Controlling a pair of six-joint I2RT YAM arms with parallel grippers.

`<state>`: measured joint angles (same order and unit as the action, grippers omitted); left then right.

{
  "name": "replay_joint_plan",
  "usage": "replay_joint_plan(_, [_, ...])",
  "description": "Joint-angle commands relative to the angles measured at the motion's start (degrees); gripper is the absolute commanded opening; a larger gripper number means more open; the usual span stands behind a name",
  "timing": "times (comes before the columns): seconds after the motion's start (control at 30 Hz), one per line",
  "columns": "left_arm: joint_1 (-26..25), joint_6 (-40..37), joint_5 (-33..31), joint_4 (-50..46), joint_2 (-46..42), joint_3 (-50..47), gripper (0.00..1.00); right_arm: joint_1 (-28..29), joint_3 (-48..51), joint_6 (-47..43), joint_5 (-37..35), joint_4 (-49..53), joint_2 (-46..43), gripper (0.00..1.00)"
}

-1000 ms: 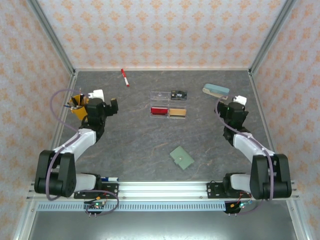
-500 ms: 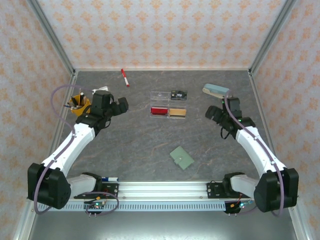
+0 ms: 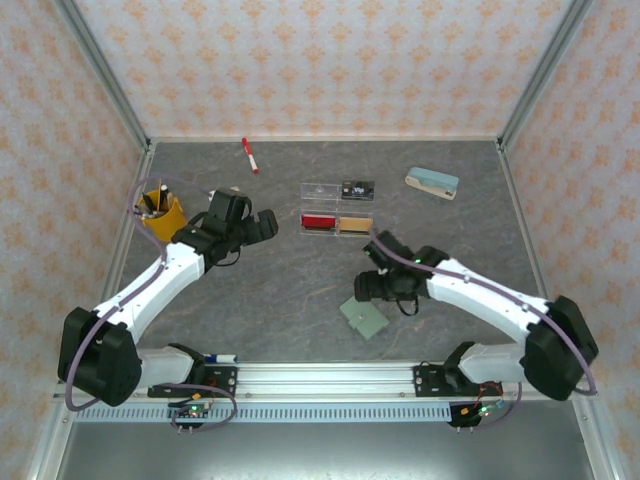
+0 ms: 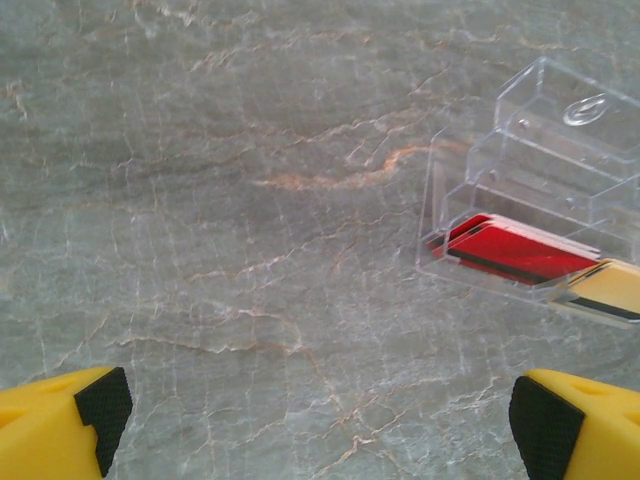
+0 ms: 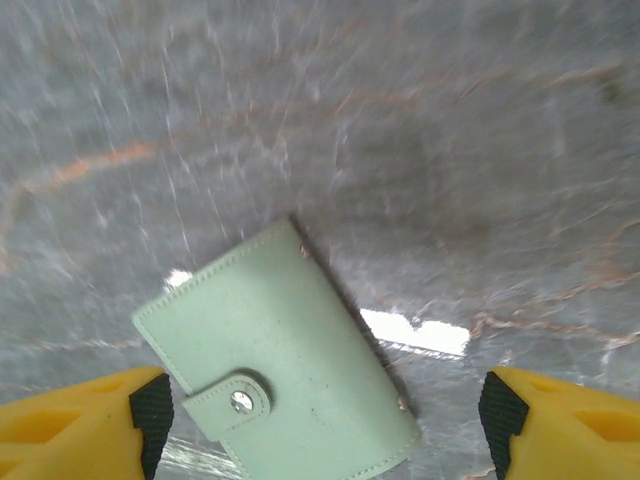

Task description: Take the credit cards out of the card holder

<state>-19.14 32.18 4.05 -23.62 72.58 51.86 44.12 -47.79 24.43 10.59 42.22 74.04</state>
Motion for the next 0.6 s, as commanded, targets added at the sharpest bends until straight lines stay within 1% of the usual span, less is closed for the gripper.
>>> replay_joint_plan(0.0, [-0.22,2.48,-0.36,0.21,-1.24,-2.03,1.0,2.93,-2.05,0.73,-5.25,0.28,4.84,0.82])
replay_joint_plan(0.13, [-0.2,2.36,0.01,-0.37,-1.93,-2.89,1.0,4.97,-2.84,0.95,-4.11,-2.74,9.74,0.83])
replay_joint_plan(0.17, [-0.2,2.33,0.31,-0.38,-2.0,-3.25,1.0,5.03,-2.67,1.2,-3.34,-3.61,10.68,0.8])
replay_joint_plan(0.23, [-0.2,2.53,0.93,0.22,-2.52,-4.11,1.0,5.1,-2.88,1.86,-3.03,-4.15,12.42,0.71])
replay_joint_plan(0.3, [-0.2,2.7,1.76,1.3,-2.98,-5.08,1.0,5.07,-3.01,3.04,-3.24,-4.48,14.14,0.7])
replay_joint_plan(0.57, [-0.2,3.0,1.67,1.25,-3.76,-5.96,1.0,4.95,-2.66,8.19,-10.74,-8.43,18.78,0.69])
